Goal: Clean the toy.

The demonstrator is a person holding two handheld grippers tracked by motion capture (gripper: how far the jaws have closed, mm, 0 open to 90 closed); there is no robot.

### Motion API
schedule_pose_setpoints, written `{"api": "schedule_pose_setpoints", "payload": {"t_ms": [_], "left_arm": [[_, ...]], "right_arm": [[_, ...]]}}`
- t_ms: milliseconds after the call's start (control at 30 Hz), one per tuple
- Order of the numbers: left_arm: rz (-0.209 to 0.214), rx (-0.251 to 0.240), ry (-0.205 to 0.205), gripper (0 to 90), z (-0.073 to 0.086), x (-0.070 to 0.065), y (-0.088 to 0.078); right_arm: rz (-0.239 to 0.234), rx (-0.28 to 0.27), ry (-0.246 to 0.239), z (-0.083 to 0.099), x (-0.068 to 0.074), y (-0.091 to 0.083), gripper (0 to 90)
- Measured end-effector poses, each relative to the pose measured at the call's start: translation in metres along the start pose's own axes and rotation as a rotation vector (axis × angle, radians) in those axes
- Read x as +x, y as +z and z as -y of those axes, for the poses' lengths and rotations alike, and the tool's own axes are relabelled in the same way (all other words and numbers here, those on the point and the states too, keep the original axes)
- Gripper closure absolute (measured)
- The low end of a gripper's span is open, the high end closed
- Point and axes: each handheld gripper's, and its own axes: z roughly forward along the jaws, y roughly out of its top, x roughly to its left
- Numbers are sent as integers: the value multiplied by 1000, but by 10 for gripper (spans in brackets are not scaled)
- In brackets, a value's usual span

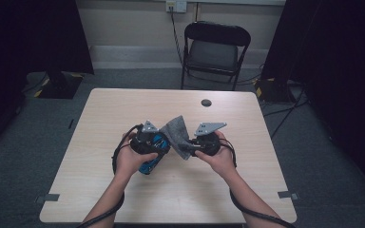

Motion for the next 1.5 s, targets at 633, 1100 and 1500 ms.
{"api": "schedule_pose_setpoints", "payload": {"t_ms": [633, 1100, 1500], "left_arm": [[-10, 5, -13, 256, 2, 4, 0], [-24, 4, -17, 256, 3, 8, -2], [-33, 6, -20, 256, 2, 10, -3]], "right_arm": [[-25, -10, -15, 11, 5, -10, 750], [-61, -11, -28, 23, 16, -13, 749], [-71, -26, -11, 35, 13, -22, 749]]}}
